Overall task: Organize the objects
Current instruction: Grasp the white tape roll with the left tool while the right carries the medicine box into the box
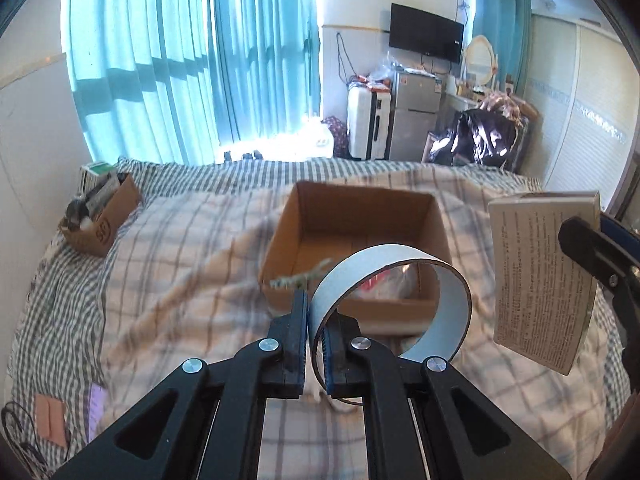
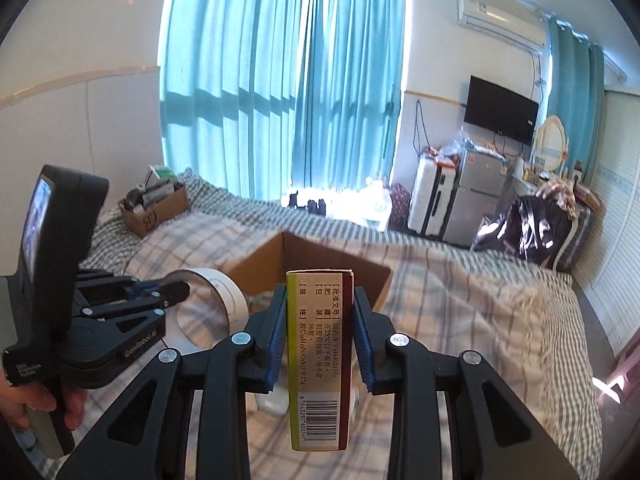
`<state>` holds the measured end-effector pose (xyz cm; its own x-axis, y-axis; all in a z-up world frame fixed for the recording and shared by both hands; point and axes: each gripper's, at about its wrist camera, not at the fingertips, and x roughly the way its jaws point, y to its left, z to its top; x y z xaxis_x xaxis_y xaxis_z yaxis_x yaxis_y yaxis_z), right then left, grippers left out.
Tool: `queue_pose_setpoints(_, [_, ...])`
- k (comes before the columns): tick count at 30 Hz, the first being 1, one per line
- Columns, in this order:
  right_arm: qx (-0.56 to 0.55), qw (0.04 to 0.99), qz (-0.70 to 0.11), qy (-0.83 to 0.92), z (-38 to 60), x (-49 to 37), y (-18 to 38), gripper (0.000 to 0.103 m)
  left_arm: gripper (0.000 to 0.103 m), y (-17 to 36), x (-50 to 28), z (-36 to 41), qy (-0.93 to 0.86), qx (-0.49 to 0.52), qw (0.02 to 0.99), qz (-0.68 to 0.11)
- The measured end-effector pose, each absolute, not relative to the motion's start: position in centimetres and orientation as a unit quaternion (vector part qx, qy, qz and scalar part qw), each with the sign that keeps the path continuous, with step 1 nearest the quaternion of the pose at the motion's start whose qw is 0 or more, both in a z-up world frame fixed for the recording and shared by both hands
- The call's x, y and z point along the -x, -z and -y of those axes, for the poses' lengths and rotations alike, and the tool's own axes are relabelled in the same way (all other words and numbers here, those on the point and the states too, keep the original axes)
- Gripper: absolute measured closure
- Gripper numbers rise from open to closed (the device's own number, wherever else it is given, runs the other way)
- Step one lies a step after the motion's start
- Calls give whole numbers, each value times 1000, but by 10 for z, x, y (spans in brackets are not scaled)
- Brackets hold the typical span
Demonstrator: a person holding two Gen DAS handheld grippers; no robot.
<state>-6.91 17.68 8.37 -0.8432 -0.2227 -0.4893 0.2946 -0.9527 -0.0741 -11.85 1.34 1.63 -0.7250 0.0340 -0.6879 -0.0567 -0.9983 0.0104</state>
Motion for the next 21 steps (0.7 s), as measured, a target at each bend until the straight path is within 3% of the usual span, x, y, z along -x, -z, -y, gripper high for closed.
queue_pose_setpoints(10, [-234,147,-58,959,-163,180,-95,74,96,-15,229,-14,-927,373,26,-29])
queue_pose_setpoints(21, [-301,154,-57,939,-167,279,-6,74,96,60,307,-19,-902,426,45,-50])
